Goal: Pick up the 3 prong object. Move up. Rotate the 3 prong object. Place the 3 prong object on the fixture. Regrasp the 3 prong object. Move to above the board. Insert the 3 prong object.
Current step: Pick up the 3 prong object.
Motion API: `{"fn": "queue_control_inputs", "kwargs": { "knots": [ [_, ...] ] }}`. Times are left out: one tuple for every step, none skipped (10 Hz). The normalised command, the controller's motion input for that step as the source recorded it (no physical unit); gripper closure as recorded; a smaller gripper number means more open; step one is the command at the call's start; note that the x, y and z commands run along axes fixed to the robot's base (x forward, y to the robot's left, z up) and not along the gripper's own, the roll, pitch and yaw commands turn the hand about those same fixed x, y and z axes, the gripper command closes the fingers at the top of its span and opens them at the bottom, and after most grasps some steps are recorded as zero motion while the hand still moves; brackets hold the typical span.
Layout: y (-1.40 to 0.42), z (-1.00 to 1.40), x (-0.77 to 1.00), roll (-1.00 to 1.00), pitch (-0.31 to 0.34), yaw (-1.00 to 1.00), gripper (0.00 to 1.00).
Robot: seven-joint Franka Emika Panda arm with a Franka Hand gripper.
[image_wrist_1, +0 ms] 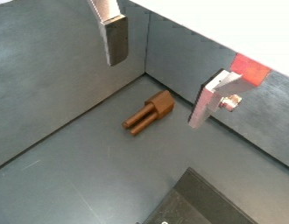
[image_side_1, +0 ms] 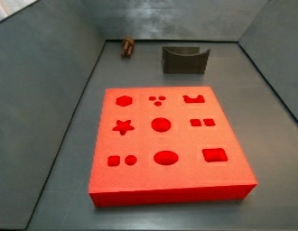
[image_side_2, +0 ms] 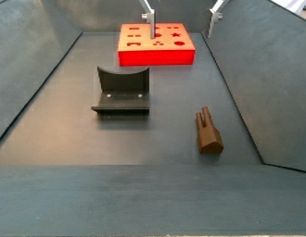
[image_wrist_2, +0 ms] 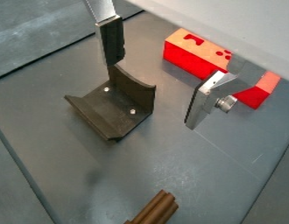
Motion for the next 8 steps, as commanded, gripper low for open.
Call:
{"fn": "queue_control_inputs", "kwargs": {
  "knots": [
    [0.07, -0.13, -0.12, 0.00, 0.000, 0.00, 0.00],
    [0.14, -0.36, -0.25, 0.05, -0.024, -0.01, 0.00],
    [0.20, -0.49, -0.36, 0.13, -0.026, 0.00, 0.00],
    [0.29, -0.57, -0.41, 0.13, -0.047, 0.00, 0.00],
    [0.36, -0.66, -0.33, 0.11, -0.059, 0.00, 0.00],
    [0.37, -0.71, -0.37, 0.13, -0.067, 0.00, 0.00],
    [0.37, -0.74, -0.38, 0.13, -0.079, 0.00, 0.00],
    [0.41, -0.73, -0.49, 0.11, -0.099, -0.03, 0.00]
  ]
}}
